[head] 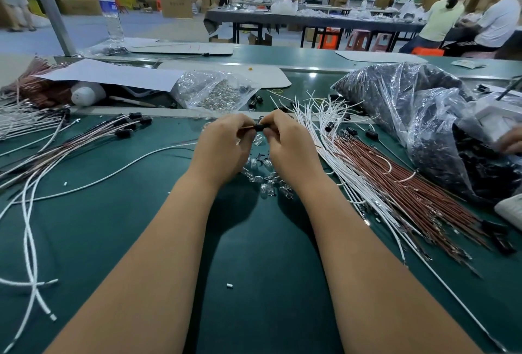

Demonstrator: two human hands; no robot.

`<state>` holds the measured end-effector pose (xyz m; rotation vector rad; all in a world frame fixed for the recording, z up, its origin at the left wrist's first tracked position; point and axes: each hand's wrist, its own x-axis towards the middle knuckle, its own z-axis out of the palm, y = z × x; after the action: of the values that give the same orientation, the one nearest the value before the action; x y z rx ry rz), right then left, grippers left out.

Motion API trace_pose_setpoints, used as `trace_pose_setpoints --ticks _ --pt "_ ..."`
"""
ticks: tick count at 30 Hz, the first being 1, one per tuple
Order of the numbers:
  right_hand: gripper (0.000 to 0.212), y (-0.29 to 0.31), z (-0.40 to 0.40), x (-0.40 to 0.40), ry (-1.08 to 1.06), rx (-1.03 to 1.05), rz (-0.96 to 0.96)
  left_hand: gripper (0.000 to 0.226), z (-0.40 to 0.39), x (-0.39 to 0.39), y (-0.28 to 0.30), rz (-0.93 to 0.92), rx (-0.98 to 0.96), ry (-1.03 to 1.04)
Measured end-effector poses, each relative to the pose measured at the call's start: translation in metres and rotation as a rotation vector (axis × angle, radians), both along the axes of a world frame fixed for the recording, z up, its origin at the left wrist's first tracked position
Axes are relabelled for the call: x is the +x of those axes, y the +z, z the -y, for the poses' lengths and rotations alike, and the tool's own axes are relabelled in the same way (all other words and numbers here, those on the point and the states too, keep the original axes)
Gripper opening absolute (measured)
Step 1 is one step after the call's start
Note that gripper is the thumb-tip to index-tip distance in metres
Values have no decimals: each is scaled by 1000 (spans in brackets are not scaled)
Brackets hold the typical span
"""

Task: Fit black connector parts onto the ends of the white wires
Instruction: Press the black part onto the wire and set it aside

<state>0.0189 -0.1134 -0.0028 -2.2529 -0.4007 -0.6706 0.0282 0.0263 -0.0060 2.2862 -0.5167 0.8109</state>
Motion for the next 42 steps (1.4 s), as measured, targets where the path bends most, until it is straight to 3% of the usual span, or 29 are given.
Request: trace_pose_setpoints --ticks 8,12,22,34,42 --pt "14 -2 5 4 -58 165 -42 8 -6 6 -5 -60 -201 10" --pt "4 2 5 2 -55 251 -30 6 -7 7 -6 -75 -212 3" --pt "15 6 5 3 -39 427 -102 9 -4 3 -5 -117 -214 -39" --pt "11 8 6 0 -53 410 -91 4 0 0 -6 -108 -230 -98" --pt "11 9 6 -1 7 434 -118 10 2 -3 -1 -349 -388 -203"
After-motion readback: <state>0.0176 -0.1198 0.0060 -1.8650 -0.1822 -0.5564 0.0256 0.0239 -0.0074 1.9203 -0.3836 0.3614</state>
